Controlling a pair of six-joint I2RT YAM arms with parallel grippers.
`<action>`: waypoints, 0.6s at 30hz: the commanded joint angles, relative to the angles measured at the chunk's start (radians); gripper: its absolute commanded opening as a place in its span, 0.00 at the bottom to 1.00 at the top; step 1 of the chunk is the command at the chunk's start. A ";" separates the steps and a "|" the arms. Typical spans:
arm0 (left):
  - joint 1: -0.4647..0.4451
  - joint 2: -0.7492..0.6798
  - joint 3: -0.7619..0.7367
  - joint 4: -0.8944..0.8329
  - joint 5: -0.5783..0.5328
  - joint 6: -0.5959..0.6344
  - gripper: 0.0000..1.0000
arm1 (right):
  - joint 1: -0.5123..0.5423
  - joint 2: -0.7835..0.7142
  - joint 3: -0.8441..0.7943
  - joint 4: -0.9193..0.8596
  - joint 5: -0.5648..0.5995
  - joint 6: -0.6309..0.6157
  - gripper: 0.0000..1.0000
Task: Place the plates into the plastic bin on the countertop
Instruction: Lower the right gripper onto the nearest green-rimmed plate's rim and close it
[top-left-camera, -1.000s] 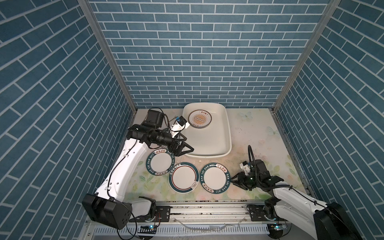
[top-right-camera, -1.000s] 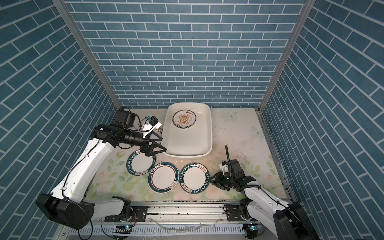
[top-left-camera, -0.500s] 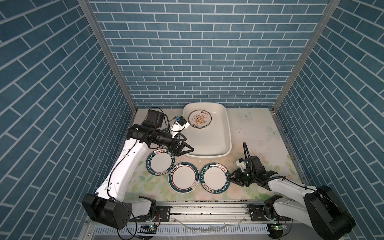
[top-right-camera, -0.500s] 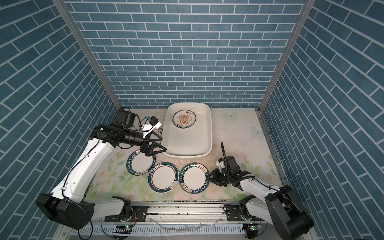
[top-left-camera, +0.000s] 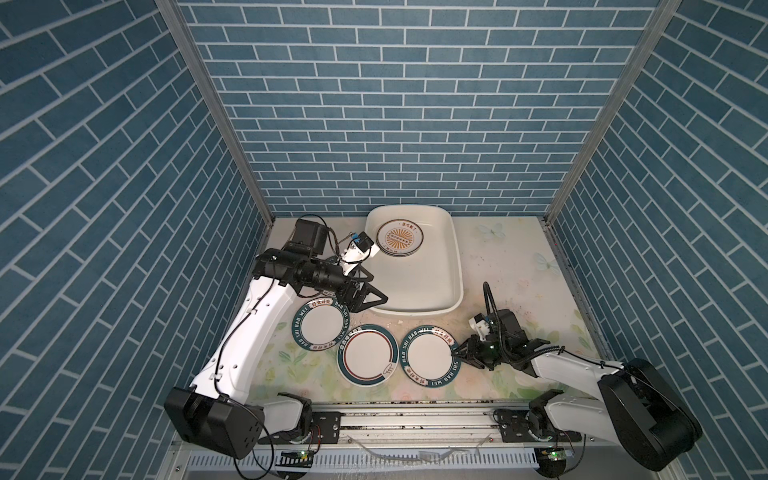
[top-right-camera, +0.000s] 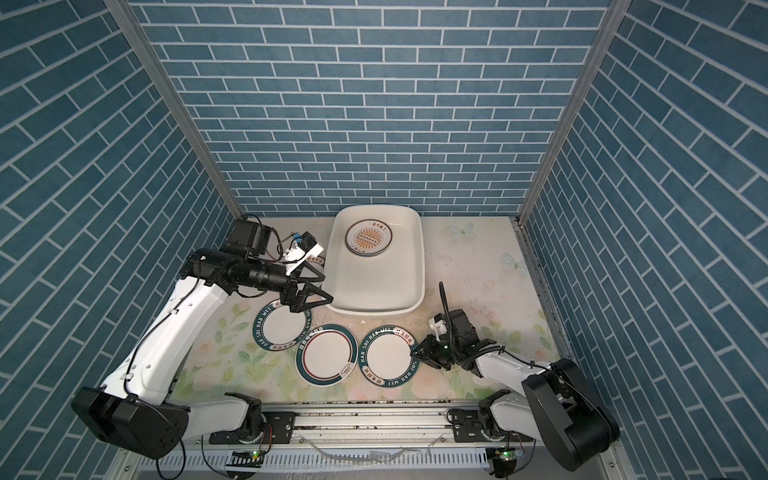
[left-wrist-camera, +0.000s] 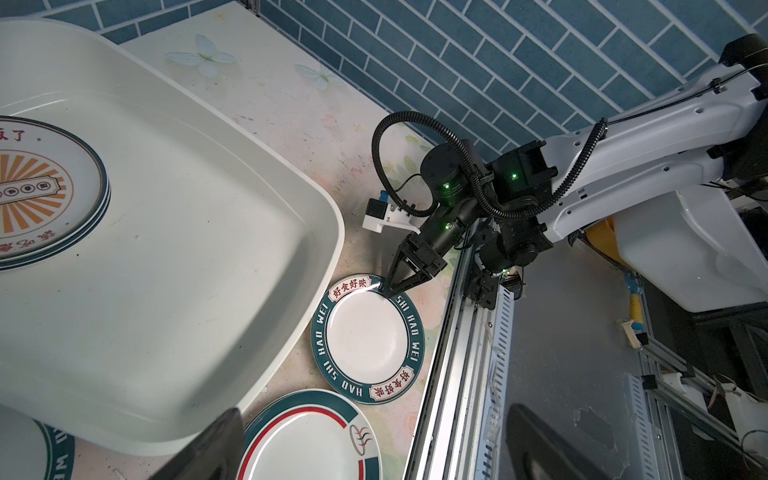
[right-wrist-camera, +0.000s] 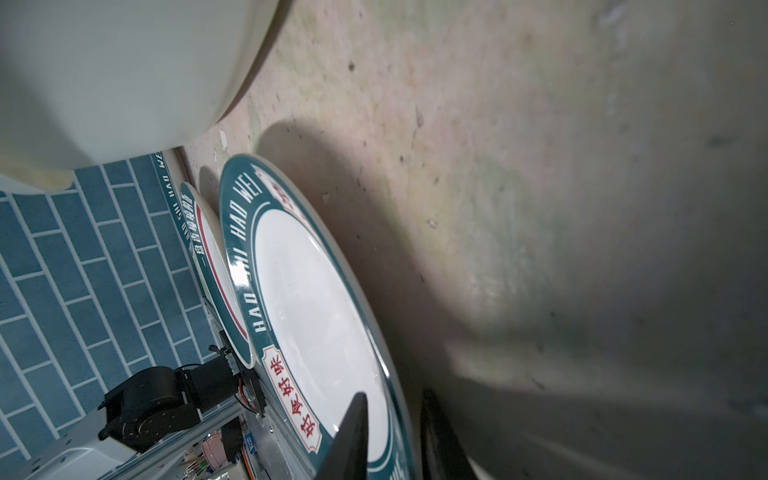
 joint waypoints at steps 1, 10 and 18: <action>0.001 -0.001 -0.006 -0.002 0.014 0.002 0.99 | 0.006 0.022 -0.003 -0.046 0.072 -0.032 0.22; 0.002 -0.001 -0.007 -0.001 0.014 0.001 0.99 | 0.006 0.034 0.002 -0.057 0.078 -0.048 0.15; 0.000 0.003 -0.002 -0.001 0.019 -0.002 0.99 | 0.006 0.015 0.006 -0.082 0.080 -0.061 0.09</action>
